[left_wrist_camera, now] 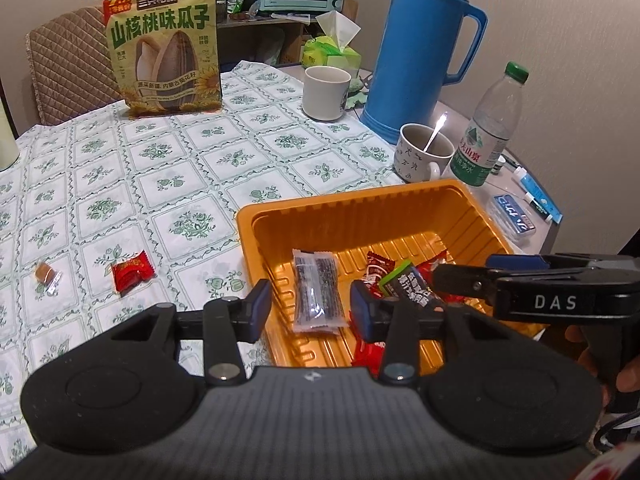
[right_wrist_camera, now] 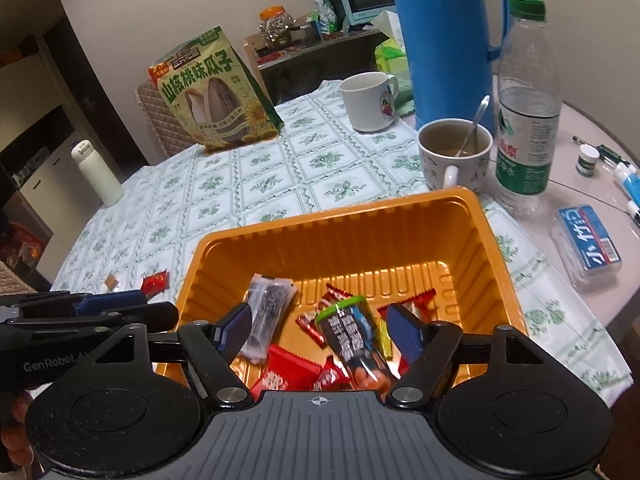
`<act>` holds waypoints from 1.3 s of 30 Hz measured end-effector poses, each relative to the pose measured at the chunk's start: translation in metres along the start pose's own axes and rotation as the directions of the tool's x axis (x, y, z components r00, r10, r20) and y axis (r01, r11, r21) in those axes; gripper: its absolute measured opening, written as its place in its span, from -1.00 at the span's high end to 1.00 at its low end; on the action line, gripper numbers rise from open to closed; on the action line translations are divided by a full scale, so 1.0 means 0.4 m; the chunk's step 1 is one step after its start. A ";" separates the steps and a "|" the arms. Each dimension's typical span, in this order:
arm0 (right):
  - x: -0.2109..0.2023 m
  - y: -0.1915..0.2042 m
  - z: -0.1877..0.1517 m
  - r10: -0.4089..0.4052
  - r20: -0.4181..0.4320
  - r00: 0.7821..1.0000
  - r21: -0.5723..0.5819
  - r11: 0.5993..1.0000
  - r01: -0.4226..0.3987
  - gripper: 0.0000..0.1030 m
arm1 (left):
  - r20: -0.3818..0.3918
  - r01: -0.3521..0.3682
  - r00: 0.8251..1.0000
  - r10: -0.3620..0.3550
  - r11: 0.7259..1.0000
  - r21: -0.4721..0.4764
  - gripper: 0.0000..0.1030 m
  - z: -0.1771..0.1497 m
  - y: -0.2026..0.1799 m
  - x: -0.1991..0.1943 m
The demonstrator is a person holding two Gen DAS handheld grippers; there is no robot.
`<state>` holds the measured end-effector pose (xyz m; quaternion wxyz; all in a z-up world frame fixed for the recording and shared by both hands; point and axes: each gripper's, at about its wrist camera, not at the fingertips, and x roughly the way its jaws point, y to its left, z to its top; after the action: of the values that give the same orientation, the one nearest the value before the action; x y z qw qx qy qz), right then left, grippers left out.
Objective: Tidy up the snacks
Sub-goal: 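Move both grippers away from the tray toward the remaining candies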
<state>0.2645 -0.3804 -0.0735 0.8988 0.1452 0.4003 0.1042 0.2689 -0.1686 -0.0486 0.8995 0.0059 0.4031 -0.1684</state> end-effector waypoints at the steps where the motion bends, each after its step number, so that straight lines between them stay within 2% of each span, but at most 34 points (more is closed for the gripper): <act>1: -0.007 0.000 -0.003 -0.004 0.002 1.000 0.001 1.000 0.004 -0.52 | 0.003 0.000 1.000 0.000 1.000 -0.003 0.16 -0.003 0.001 -0.008; 7: -0.051 0.011 -0.027 -0.020 0.008 1.000 0.000 1.000 0.020 -0.58 | 0.018 0.003 1.000 -0.003 1.000 -0.013 -0.03 -0.025 0.005 -0.056; 10: -0.069 0.020 -0.038 -0.021 0.007 1.000 0.003 1.000 0.021 -0.65 | 0.023 0.002 1.000 -0.002 1.000 -0.021 -0.11 -0.038 0.012 -0.080; 13: -0.089 0.034 -0.051 -0.015 0.006 1.000 0.001 1.000 0.015 -0.75 | 0.023 0.001 1.000 -0.001 1.000 -0.030 -0.27 -0.053 0.021 -0.103; 20: -0.116 0.085 -0.090 -0.011 -0.020 1.000 -0.017 1.000 0.010 -0.81 | 0.026 -0.007 1.000 0.008 0.999 -0.045 -0.40 -0.096 0.055 -0.161; 29: -0.126 0.167 -0.139 0.025 -0.068 0.997 -0.050 0.998 -0.029 -0.81 | 0.001 -0.029 1.000 0.030 0.997 -0.066 -0.40 -0.159 0.124 -0.222; 39: -0.090 0.278 -0.182 0.060 -0.130 0.990 -0.105 0.992 -0.074 -0.81 | -0.034 -0.076 0.997 0.072 0.991 -0.113 -0.40 -0.212 0.232 -0.269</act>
<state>0.1786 -0.2744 -0.0569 0.8742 0.1021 0.4451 0.1650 0.1695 -0.0365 -0.0392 0.8979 -0.0284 0.4250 -0.1115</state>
